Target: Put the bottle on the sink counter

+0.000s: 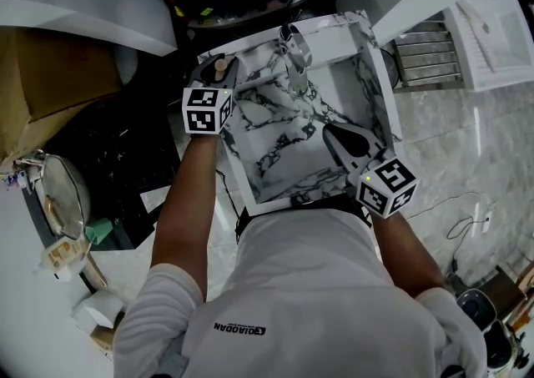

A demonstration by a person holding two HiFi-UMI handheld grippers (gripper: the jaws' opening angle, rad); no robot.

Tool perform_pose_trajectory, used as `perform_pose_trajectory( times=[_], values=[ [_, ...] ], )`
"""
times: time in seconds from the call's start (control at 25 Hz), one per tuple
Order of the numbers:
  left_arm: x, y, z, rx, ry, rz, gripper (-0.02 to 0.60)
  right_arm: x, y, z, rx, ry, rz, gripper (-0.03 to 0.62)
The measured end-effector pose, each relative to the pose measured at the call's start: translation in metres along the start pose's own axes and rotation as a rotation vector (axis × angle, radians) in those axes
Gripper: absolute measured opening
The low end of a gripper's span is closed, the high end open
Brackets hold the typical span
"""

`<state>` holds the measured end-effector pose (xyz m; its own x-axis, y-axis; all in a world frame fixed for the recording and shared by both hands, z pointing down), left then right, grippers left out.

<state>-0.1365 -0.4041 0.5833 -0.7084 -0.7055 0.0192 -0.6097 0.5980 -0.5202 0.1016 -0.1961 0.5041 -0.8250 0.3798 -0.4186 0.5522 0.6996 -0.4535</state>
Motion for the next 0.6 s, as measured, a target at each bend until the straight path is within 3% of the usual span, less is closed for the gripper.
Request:
perform_pose_trajectory(
  times=[0.6],
  values=[
    [-0.001,0.000,-0.002,-0.015,0.015,0.018,0.130,0.004,0.013,-0.007,0.005,-0.009,-0.011,0.041]
  ],
)
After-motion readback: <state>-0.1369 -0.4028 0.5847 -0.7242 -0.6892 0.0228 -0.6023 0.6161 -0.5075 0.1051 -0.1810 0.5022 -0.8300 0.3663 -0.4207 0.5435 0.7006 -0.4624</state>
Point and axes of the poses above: the fingertips, and each gripper's own axes: y backward along the fingers, x to its left, z out of its top, the point moved 7 cm from there along y, backward along the fingers, and after that the axes turned 4 degrees about -z, right-handed, at the moved point
